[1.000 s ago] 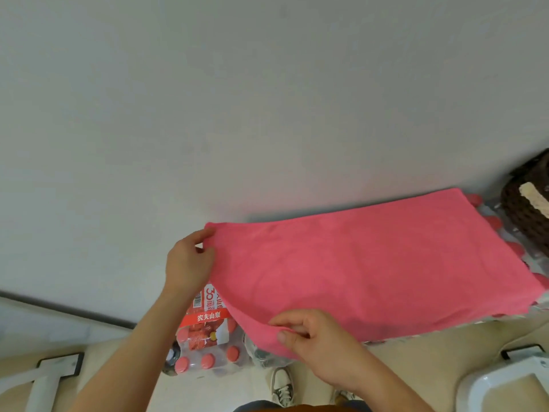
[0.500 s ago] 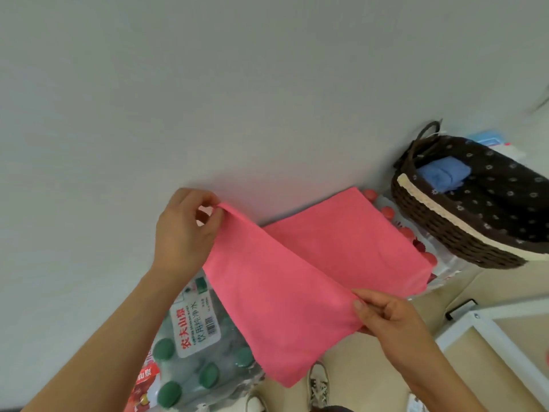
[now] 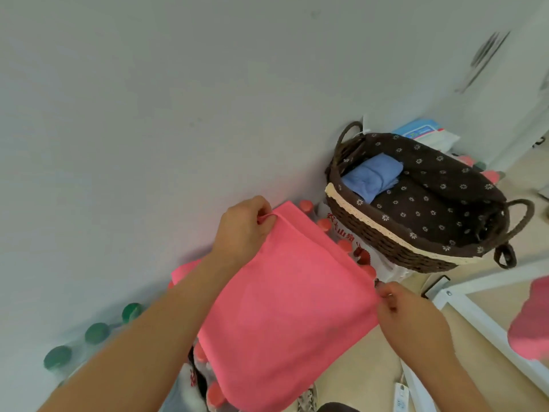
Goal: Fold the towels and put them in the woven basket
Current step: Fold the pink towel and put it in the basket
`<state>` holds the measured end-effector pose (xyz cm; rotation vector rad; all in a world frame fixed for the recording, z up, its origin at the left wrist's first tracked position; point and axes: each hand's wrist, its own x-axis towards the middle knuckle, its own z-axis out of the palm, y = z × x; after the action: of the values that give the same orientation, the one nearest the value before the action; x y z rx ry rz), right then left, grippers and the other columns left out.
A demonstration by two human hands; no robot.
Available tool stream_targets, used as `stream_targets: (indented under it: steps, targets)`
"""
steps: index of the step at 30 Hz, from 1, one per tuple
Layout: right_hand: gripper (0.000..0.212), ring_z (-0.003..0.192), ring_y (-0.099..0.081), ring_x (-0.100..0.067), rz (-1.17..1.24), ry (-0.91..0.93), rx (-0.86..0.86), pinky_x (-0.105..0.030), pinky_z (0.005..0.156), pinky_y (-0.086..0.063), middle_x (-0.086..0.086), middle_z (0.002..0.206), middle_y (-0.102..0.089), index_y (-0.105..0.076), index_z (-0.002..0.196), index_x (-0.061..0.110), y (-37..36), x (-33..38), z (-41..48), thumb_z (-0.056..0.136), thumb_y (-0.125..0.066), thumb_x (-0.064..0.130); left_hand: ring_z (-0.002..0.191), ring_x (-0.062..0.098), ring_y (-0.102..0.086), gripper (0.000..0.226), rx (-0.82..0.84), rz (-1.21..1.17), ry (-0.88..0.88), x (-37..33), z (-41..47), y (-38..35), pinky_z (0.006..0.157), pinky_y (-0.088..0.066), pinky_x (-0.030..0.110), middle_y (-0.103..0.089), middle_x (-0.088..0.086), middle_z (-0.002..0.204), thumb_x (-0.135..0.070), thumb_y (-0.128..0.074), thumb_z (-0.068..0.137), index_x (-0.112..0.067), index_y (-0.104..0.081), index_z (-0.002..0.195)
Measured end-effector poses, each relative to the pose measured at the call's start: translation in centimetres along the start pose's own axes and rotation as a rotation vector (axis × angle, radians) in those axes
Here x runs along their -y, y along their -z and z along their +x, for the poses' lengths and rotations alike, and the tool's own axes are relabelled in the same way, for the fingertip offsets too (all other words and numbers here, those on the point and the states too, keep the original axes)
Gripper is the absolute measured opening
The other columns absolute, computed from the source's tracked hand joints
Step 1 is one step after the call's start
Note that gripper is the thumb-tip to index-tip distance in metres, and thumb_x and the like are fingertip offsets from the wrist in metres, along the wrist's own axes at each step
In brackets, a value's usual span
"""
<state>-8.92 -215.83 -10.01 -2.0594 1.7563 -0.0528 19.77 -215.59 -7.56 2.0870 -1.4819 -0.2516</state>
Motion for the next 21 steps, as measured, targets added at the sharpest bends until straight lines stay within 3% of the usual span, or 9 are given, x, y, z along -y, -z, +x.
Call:
stream_targets:
  steps: [2,4,9,14,18,21]
  targets:
    - [0.015,0.073,-0.059,-0.021,-0.089,0.105,-0.071,-0.033,0.063,-0.047,0.005,0.077,-0.066,-0.061,0.097,0.028,0.1,0.2,1.3,0.088,-0.054,0.02,0.075,0.023,-0.061,0.005,0.036,0.023,0.014,0.2,0.2,-1.4,0.07,-0.047,0.033,-0.067,0.002,0.08,-0.017,-0.068,0.078,-0.015,-0.064,0.081]
    - [0.015,0.072,-0.054,-0.021,-0.004,0.248,-0.101,-0.032,0.058,-0.041,0.004,0.076,-0.064,-0.064,0.093,0.022,0.3,1.8,2.6,0.083,-0.061,0.013,0.076,0.021,-0.061,0.009,0.054,0.031,0.038,0.5,0.0,-2.3,0.072,-0.048,0.032,-0.067,0.002,0.083,-0.016,-0.07,0.076,-0.016,-0.067,0.084]
    - [0.016,0.088,-0.057,-0.029,0.077,0.51,-0.065,-0.039,0.074,-0.044,-0.009,0.096,-0.063,-0.061,0.1,0.01,-1.1,9.6,9.5,0.089,-0.051,0.012,0.082,0.013,-0.066,0.025,0.05,-0.104,0.096,0.9,-1.4,-2.9,0.08,-0.051,0.026,-0.072,-0.003,0.092,-0.009,-0.061,0.076,-0.016,-0.069,0.098]
    - [0.024,0.108,-0.052,-0.032,-0.064,0.408,-0.031,-0.036,0.083,-0.044,-0.015,0.118,-0.054,-0.057,0.113,0.007,-3.9,14.5,15.5,0.094,-0.044,0.015,0.078,0.004,-0.062,0.02,0.036,-0.111,0.087,0.8,-3.0,-2.9,0.075,-0.048,0.026,-0.073,-0.009,0.091,-0.016,-0.058,0.078,-0.021,-0.072,0.092]
    - [0.018,0.102,-0.055,-0.031,0.011,0.371,-0.041,-0.035,0.081,-0.045,-0.011,0.111,-0.058,-0.065,0.102,0.014,-4.8,15.4,17.2,0.091,-0.05,0.015,0.07,-0.002,-0.058,0.019,0.013,-0.134,0.06,0.7,-2.9,-2.6,0.07,-0.045,0.012,-0.068,-0.009,0.085,-0.017,-0.062,0.083,-0.025,-0.074,0.095]
    - [0.011,0.093,-0.06,-0.023,0.221,0.421,-0.02,-0.033,0.082,-0.044,-0.002,0.098,-0.066,-0.068,0.092,0.02,-3.9,15.3,16.8,0.086,-0.059,0.017,0.063,0.003,-0.062,0.021,-0.031,-0.223,0.124,0.5,-2.4,-2.1,0.065,-0.052,0.025,-0.064,-0.011,0.085,-0.014,-0.064,0.086,-0.031,-0.072,0.097]
